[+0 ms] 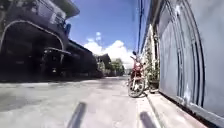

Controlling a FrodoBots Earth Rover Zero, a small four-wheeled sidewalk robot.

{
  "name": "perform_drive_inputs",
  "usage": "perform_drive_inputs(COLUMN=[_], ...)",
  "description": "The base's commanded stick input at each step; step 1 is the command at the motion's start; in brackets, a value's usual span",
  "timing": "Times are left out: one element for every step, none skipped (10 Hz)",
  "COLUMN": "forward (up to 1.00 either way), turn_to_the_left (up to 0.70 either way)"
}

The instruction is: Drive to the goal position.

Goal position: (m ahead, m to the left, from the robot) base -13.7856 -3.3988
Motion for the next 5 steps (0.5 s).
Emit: perform_drive_inputs(forward=[0.0,0.0,0.0,0.0,0.0], turn_to_the_left=[0.17,0.17,0.18,0.18,0.16])
